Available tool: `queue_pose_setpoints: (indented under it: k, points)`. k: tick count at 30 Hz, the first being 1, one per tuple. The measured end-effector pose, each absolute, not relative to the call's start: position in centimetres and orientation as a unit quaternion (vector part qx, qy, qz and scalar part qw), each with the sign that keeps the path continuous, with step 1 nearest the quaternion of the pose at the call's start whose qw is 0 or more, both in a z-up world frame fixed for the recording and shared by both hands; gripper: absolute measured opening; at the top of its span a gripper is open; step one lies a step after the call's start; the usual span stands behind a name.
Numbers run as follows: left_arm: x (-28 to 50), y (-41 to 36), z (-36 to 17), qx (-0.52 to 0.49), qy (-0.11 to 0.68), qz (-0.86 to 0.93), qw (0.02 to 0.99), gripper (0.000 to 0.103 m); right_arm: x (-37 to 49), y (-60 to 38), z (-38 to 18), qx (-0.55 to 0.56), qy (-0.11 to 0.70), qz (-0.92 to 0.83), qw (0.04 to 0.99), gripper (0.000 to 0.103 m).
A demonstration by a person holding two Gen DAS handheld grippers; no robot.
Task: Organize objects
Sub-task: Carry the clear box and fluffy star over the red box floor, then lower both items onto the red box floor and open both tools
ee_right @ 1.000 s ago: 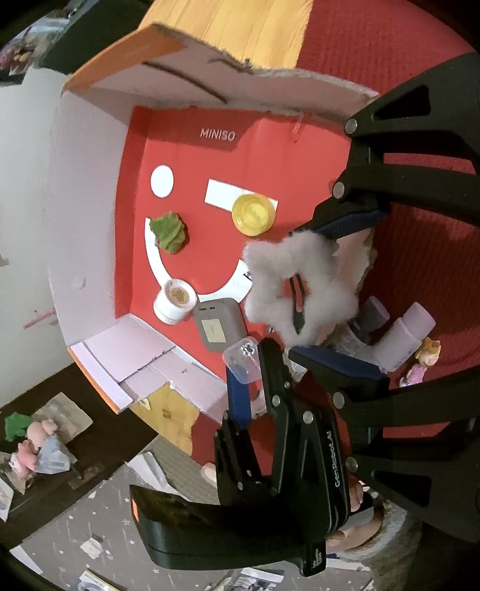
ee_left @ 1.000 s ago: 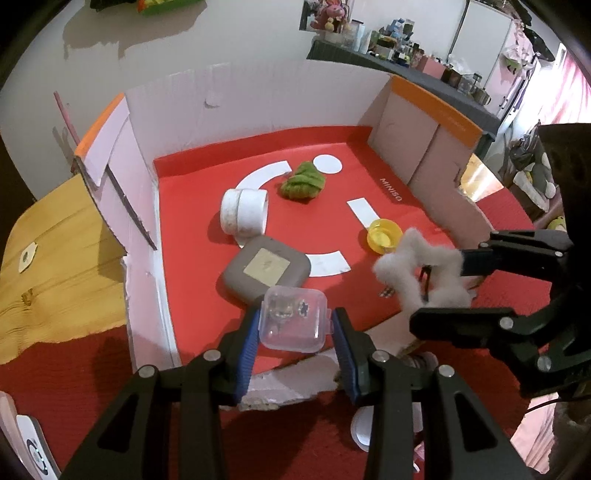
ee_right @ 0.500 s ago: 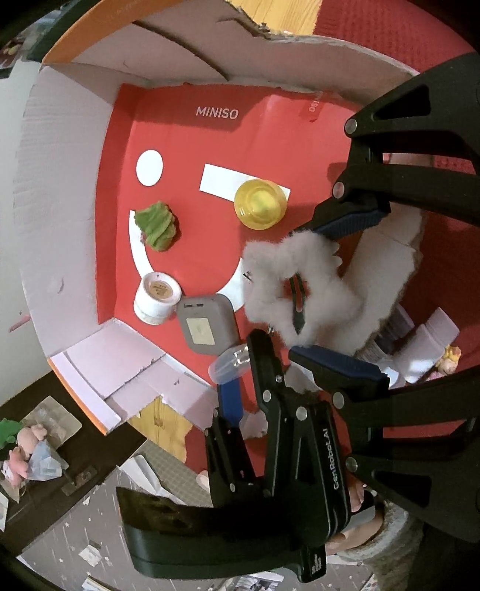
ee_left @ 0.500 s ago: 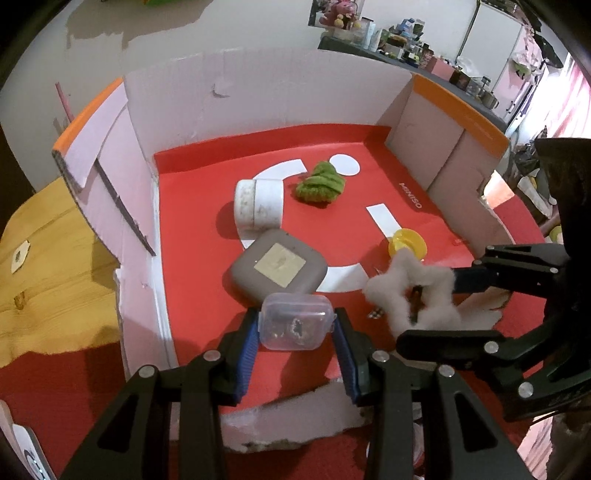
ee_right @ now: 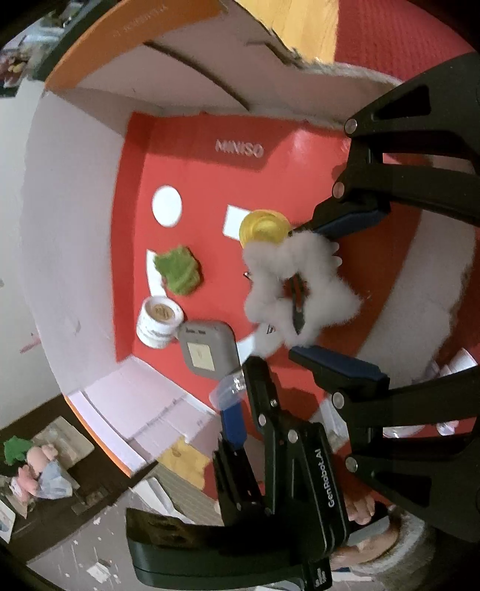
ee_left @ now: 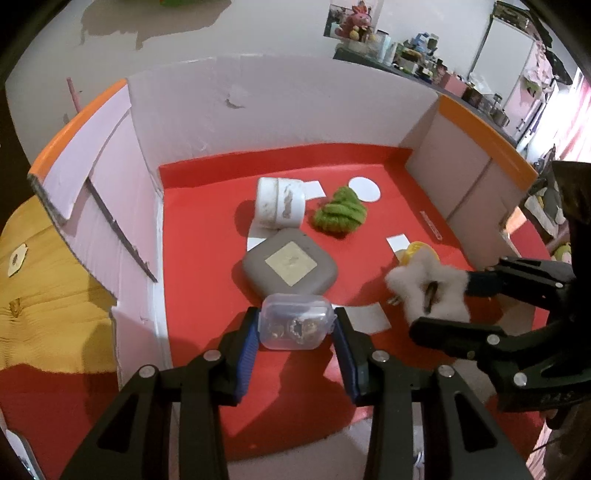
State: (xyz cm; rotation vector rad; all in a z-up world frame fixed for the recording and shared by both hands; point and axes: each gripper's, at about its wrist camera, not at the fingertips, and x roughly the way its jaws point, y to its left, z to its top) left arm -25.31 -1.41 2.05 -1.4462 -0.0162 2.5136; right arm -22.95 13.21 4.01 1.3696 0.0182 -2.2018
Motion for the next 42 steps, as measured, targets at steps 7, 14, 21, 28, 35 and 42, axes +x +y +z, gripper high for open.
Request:
queue_pose_setpoints:
  k: [7, 14, 21, 28, 35, 42]
  points:
    - [-25.52, -0.75, 1.85, -0.482, 0.008, 0.87, 0.106, 0.041, -22.88, 12.72, 3.79, 0.493, 0.036, -0.833, 0.248, 0.054]
    - [-25.45, -0.92, 1.84, -0.478, 0.006, 0.873, 0.102, 0.041, -22.81, 12.52, 3.7, 0.493, 0.033, -0.832, 0.252, 0.054]
    - [-25.51, -0.96, 1.8, -0.477, 0.008, 0.873, 0.101, 0.041, -22.81, 12.53, 3.71, 0.493, 0.033, -0.832, 0.252, 0.054]
    - [-25.57, -0.82, 1.75, -0.477, 0.009, 0.873, 0.101, 0.041, -22.8, 12.48, 3.72, 0.493, 0.032, -0.832, 0.254, 0.056]
    - [-25.64, -0.72, 1.78, -0.476, 0.012, 0.874, 0.099, 0.041, -22.69, 12.68, 3.9, 0.493, 0.027, -0.83, 0.257, 0.056]
    - [-25.64, -0.76, 1.81, -0.476, 0.012, 0.874, 0.099, 0.042, -22.69, 12.8, 3.93, 0.493, 0.024, -0.831, 0.258, 0.056]
